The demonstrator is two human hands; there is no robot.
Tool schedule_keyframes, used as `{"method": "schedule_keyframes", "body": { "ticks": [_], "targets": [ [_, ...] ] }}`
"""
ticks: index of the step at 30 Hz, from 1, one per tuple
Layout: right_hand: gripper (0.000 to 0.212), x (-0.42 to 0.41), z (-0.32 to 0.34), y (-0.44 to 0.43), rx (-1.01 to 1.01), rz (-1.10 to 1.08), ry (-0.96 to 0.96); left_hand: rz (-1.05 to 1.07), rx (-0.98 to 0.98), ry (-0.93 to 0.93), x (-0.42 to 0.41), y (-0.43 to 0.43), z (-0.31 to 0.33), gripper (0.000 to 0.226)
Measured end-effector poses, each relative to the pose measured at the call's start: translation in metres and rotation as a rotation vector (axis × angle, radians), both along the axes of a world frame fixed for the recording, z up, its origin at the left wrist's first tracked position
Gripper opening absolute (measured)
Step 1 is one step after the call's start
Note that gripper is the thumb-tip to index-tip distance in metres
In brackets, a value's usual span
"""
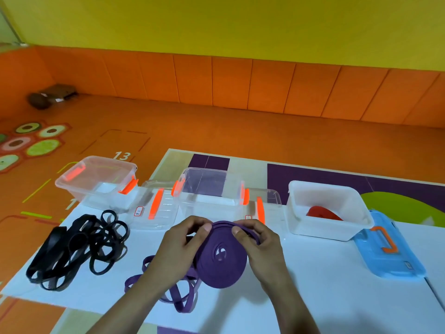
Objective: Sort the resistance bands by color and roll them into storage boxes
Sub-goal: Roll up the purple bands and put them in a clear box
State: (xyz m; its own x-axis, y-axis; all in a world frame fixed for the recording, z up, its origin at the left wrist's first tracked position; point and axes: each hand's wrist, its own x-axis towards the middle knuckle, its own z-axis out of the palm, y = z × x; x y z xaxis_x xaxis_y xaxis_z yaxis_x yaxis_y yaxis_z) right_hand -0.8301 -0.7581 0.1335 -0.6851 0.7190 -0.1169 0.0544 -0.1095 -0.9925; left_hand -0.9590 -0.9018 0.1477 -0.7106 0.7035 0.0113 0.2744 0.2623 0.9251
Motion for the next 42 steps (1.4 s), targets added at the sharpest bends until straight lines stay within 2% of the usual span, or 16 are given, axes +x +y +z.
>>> {"method": "schedule_keyframes", "body": {
  "ticks": [5,11,12,14,16,18,21,24,27,33,39,42],
  "targets": [
    [0.007,-0.009,-0.013,0.009,-0.05,-0.029,0.003,-0.008,-0.028,-0.351,-0.005,-0.003,-0.016,0.016],
    [0.006,-0.035,-0.025,0.009,-0.109,0.049,-0.044,0.039,-0.031,-0.422,-0.029,-0.014,-0.034,0.018],
    [0.006,-0.042,-0.03,0.011,-0.053,0.05,-0.069,0.065,-0.029,-0.42,-0.034,-0.011,-0.035,0.017],
    [0.01,-0.059,-0.045,0.017,0.263,0.034,-0.186,0.1,-0.016,-0.436,-0.048,-0.003,-0.037,0.016],
    [0.033,-0.078,-0.062,0.021,0.611,0.041,-0.38,0.109,-0.008,-0.443,-0.067,0.008,-0.042,0.016],
    [0.046,-0.098,-0.072,0.025,0.683,0.042,-0.519,0.108,-0.028,-0.417,-0.086,0.019,-0.049,0.016],
    [0.044,-0.127,-0.077,0.034,0.433,0.087,-0.521,0.108,-0.046,-0.464,-0.117,0.035,-0.064,0.015],
    [0.031,-0.161,-0.077,0.052,0.237,-0.018,-0.452,0.122,-0.07,-0.511,-0.151,0.056,-0.076,0.016],
    [0.017,-0.201,-0.085,0.076,0.23,-0.072,-0.442,0.132,-0.099,-0.479,-0.192,0.08,-0.085,0.024],
    [0.019,-0.26,-0.111,0.123,0.284,-0.033,-0.507,0.078,-0.183,-0.484,-0.257,0.131,-0.115,0.017],
    [0.026,-0.286,-0.159,0.159,0.189,0.031,-0.816,-0.08,-0.463,-0.477,-0.289,0.188,-0.173,0.017],
    [0.032,-0.298,-0.184,0.166,0.1,-0.006,-0.904,-0.107,-0.605,-0.447,-0.294,0.213,-0.196,0.031]
  ]
}}
